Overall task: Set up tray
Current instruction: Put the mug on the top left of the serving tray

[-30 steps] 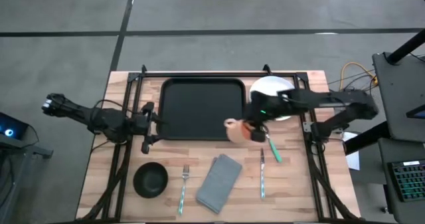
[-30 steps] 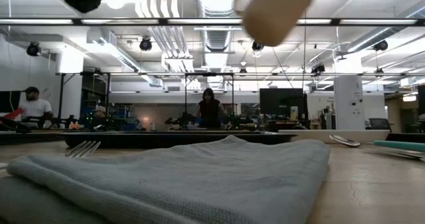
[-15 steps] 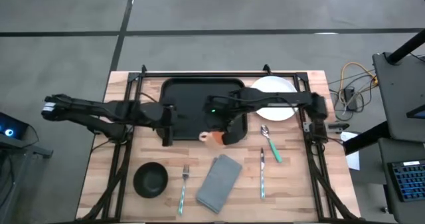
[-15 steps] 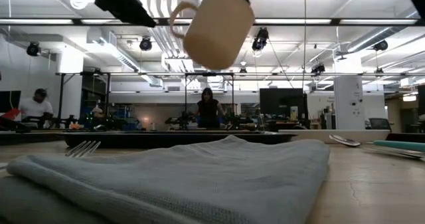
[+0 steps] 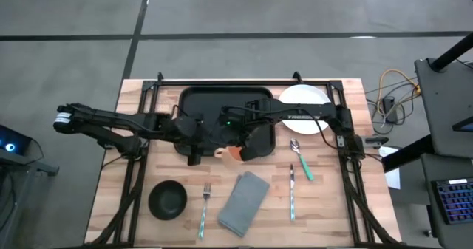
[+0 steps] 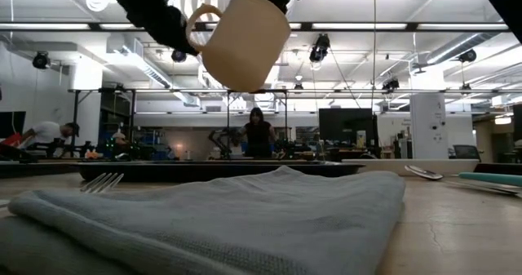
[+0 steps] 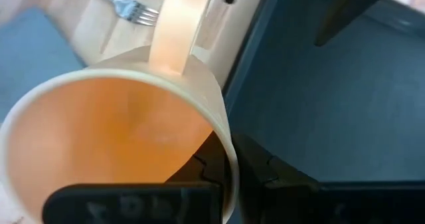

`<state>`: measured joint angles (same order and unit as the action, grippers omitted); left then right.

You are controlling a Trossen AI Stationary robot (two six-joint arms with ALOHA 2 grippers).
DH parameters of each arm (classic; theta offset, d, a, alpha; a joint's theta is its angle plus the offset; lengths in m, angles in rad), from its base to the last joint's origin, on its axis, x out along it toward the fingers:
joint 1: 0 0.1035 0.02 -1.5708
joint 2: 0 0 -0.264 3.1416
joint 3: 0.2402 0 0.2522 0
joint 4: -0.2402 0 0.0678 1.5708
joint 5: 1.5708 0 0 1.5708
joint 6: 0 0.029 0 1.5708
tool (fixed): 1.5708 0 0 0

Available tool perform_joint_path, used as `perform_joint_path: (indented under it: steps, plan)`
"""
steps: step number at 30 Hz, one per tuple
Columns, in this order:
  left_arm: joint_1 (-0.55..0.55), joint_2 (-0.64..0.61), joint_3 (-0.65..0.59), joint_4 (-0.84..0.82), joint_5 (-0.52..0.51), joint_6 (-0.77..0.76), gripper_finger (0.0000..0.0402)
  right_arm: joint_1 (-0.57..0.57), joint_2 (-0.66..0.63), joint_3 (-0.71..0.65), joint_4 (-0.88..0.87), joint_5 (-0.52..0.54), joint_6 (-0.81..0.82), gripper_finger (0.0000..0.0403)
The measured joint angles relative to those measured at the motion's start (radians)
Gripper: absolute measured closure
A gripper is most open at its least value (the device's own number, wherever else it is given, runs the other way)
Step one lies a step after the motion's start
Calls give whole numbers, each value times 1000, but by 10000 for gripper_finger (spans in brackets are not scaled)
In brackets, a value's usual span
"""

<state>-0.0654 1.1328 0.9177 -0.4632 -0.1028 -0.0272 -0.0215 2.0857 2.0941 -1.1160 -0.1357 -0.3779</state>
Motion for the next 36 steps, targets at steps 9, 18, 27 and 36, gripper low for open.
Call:
perform_joint_path:
  steps: [9, 18, 27, 36]
  plan:
    - [-1, -7, -2, 43, 5, -15, 191, 0, -1, -15, 33, 29, -14, 395]
    - [-2, -54, -4, -12, 27, -40, 191, -14, -2, -47, 16, 32, -12, 395]
    - [-8, 2, -11, 19, 27, -62, 191, -40, -3, -72, 119, 31, -40, 395]
    - [-7, 13, -19, 107, 26, -52, 196, -49, -3, -107, 146, 23, -48, 395]
